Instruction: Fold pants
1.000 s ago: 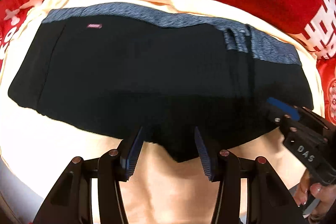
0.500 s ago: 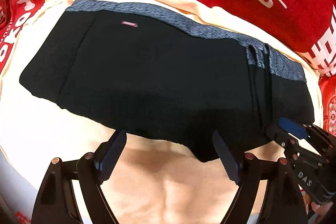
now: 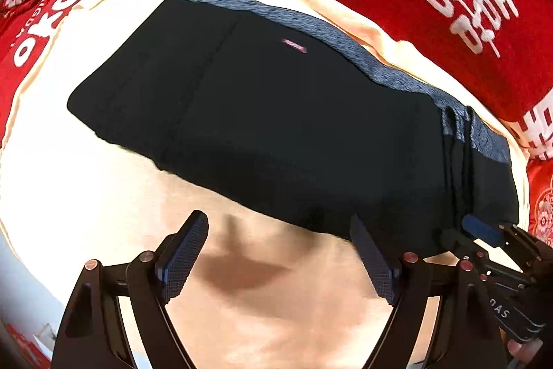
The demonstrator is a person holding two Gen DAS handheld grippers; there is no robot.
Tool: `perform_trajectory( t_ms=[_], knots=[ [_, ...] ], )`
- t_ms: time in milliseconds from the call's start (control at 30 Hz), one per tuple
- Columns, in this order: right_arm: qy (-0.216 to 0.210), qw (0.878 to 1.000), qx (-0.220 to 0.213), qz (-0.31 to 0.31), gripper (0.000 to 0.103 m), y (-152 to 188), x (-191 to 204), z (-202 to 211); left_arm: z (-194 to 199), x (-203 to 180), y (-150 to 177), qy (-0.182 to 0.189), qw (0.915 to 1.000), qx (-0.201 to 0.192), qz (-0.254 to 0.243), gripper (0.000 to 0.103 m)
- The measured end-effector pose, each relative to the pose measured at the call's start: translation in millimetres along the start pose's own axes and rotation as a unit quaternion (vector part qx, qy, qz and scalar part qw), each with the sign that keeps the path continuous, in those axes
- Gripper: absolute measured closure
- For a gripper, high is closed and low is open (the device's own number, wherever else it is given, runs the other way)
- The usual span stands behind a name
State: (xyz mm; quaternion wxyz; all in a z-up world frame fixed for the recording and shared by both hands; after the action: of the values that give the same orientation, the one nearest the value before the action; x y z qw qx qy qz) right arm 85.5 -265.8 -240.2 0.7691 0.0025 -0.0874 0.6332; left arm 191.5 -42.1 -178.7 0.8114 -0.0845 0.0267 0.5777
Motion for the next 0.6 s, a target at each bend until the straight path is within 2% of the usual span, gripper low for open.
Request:
perform_trajectory(
  t_ms=[167, 267, 467, 600],
  knots=[
    [0.011, 1.0, 0.0, 0.015, 0.053, 5.0, 4.7, -4.7, -1.4, 10.3, -2.3, 0.01, 0.9997, -0.014, 0.018, 0.018],
    [0.011, 1.0, 0.002, 0.014, 0.05, 6.0, 5.2, -6.6, -1.1, 26.5, -1.6, 0.034, 0.9975, -0.022, 0.058, 0.018],
    [0.012, 1.0, 0.003, 0.018, 0.041, 6.7, 9.2, -9.7, -2.4, 46.3, 0.8, 0.019, 0.997, -0.019, 0.072, 0.018],
    [0.017, 1.0, 0.002, 0.026, 0.036, 8.7, 14.0, -11.7, 0.1, 62.2, -4.1, 0.039, 0.9931, -0.037, 0.104, 0.018]
  ],
)
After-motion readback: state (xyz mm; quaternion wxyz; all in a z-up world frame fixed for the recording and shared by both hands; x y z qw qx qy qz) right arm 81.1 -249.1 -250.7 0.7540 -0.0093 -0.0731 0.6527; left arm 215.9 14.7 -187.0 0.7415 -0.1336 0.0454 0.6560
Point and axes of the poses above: each gripper's, at about its wrist camera, not at the fingertips, and z roughly against the way its jaws point, x to its left, y to its underside, the point moved 6 cm from there along -z, roughly the way its jaws point, and after that the axes turned 12 degrees about -z, right-handed, at the moved point
